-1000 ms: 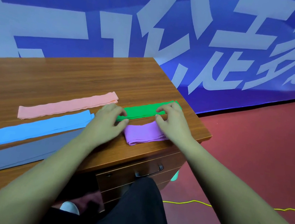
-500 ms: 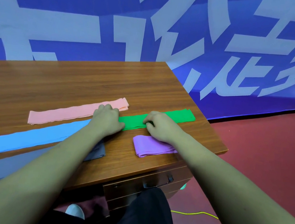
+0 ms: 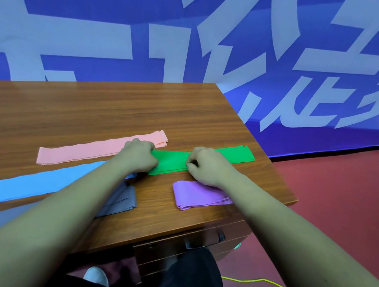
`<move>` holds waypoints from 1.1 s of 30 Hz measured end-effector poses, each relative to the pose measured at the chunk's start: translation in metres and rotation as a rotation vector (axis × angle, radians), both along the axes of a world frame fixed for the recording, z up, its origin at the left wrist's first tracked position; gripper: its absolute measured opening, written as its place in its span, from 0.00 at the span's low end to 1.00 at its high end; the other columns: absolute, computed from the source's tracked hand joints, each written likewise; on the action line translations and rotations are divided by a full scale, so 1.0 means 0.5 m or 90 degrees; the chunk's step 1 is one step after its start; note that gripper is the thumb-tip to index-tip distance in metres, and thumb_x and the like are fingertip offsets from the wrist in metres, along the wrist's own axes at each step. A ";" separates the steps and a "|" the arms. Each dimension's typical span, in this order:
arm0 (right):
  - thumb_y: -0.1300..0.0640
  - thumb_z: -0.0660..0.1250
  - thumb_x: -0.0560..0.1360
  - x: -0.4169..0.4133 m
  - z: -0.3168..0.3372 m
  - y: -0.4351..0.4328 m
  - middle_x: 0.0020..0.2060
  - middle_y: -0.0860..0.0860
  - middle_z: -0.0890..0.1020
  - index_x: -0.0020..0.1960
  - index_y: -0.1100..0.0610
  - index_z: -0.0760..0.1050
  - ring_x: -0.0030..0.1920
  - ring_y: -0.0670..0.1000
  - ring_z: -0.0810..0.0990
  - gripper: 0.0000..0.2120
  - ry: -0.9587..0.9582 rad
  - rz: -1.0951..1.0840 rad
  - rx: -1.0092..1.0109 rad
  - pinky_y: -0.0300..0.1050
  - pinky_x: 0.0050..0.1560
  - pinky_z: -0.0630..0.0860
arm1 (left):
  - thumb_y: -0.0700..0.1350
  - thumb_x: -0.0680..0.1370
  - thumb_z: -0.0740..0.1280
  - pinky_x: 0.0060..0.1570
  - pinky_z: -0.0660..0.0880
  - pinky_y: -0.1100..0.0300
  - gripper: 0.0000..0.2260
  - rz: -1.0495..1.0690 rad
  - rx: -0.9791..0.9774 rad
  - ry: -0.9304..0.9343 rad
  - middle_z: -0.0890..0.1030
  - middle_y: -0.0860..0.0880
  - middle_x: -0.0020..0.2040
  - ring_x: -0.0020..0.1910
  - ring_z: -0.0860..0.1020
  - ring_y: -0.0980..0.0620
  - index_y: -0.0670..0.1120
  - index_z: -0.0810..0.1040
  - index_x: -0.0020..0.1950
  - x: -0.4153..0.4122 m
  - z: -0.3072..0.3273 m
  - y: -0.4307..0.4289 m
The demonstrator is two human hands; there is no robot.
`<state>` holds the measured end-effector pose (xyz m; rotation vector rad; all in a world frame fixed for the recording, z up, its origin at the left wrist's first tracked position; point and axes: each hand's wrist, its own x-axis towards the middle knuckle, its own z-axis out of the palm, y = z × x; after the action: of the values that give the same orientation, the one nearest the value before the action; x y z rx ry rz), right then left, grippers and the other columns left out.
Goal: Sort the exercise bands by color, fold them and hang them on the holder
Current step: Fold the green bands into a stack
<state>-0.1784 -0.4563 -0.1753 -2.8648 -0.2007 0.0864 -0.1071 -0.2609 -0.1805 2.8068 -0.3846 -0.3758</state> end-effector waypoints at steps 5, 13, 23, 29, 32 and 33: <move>0.56 0.65 0.78 0.007 0.019 0.016 0.48 0.52 0.83 0.51 0.56 0.82 0.49 0.48 0.79 0.08 -0.036 -0.102 0.326 0.44 0.55 0.74 | 0.39 0.73 0.69 0.33 0.74 0.62 0.06 0.028 -0.417 0.080 0.81 0.46 0.39 0.32 0.78 0.53 0.48 0.76 0.47 -0.016 0.025 -0.012; 0.52 0.70 0.76 0.010 0.054 0.022 0.44 0.60 0.81 0.56 0.65 0.77 0.41 0.53 0.82 0.17 0.151 -0.256 0.866 0.48 0.47 0.83 | 0.47 0.63 0.77 0.50 0.78 0.55 0.28 -0.114 -0.618 0.195 0.80 0.47 0.50 0.43 0.79 0.56 0.47 0.75 0.62 -0.034 0.025 -0.042; 0.72 0.65 0.75 0.022 0.075 -0.014 0.47 0.64 0.82 0.52 0.67 0.76 0.48 0.59 0.84 0.06 0.156 -0.377 0.994 0.54 0.45 0.83 | 0.58 0.63 0.78 0.69 0.63 0.58 0.45 -0.196 -0.442 -0.072 0.67 0.48 0.69 0.68 0.66 0.54 0.50 0.63 0.75 -0.023 -0.019 -0.080; 0.70 0.64 0.76 0.025 0.103 -0.064 0.56 0.66 0.80 0.59 0.69 0.73 0.52 0.60 0.83 0.11 0.186 -0.380 1.063 0.55 0.48 0.83 | 0.50 0.70 0.75 0.57 0.70 0.60 0.30 -0.170 -0.496 -0.028 0.75 0.54 0.64 0.62 0.74 0.56 0.54 0.66 0.69 -0.022 -0.026 -0.136; 0.70 0.64 0.77 0.025 0.107 -0.096 0.57 0.66 0.81 0.61 0.69 0.72 0.52 0.60 0.84 0.14 0.181 -0.396 1.086 0.53 0.47 0.83 | 0.47 0.73 0.72 0.54 0.70 0.61 0.22 -0.154 -0.508 0.012 0.76 0.54 0.60 0.58 0.75 0.57 0.53 0.67 0.63 -0.020 -0.020 -0.157; 0.69 0.64 0.77 0.026 0.107 -0.107 0.57 0.66 0.81 0.62 0.69 0.72 0.53 0.60 0.84 0.14 0.182 -0.404 1.090 0.54 0.50 0.83 | 0.46 0.74 0.72 0.54 0.70 0.61 0.21 -0.153 -0.516 0.026 0.76 0.54 0.60 0.58 0.75 0.57 0.53 0.67 0.63 -0.019 -0.020 -0.162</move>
<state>-0.1653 -0.5100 -0.1218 -1.0860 0.4741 0.1102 -0.1166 -0.3417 -0.1903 1.9661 -0.6858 -0.2460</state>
